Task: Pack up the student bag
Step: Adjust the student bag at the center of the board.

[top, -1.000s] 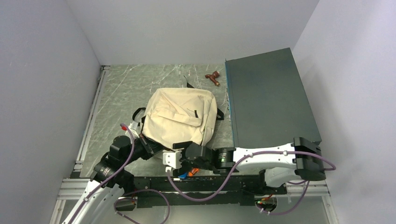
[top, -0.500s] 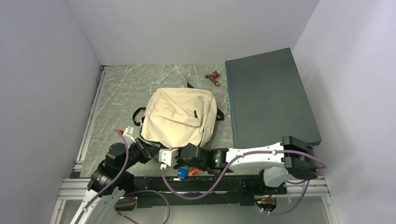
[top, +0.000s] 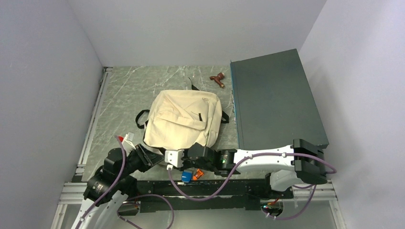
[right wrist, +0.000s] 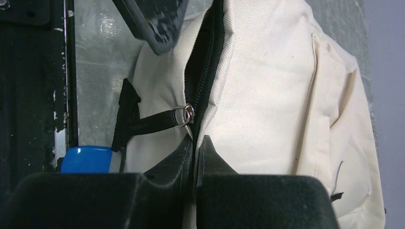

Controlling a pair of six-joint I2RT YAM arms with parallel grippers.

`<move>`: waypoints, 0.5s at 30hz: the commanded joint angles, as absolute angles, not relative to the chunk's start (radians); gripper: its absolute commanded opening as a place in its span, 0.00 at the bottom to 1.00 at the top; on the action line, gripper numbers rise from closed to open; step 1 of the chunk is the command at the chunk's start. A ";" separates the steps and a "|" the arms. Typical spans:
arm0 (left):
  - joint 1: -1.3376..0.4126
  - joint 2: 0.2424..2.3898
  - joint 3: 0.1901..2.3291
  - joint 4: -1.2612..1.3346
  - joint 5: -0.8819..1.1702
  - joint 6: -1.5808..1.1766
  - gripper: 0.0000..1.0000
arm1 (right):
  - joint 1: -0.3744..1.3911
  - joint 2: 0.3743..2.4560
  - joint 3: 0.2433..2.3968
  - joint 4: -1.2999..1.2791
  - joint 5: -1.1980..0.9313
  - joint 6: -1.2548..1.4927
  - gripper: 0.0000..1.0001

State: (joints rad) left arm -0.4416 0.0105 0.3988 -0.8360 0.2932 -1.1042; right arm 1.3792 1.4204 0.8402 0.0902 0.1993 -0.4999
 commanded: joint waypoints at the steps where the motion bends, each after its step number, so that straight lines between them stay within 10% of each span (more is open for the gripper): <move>1: -0.442 -0.111 0.517 -0.952 0.370 -0.992 0.59 | 1.371 1.390 0.873 0.070 0.144 -0.493 0.00; 7: -0.438 0.052 0.619 -0.921 0.469 -0.805 0.74 | 1.370 1.382 0.885 0.056 0.096 -0.462 0.00; 15: -0.434 0.102 0.587 -0.927 0.486 -0.781 0.60 | 1.365 1.398 0.887 0.105 0.112 -0.413 0.00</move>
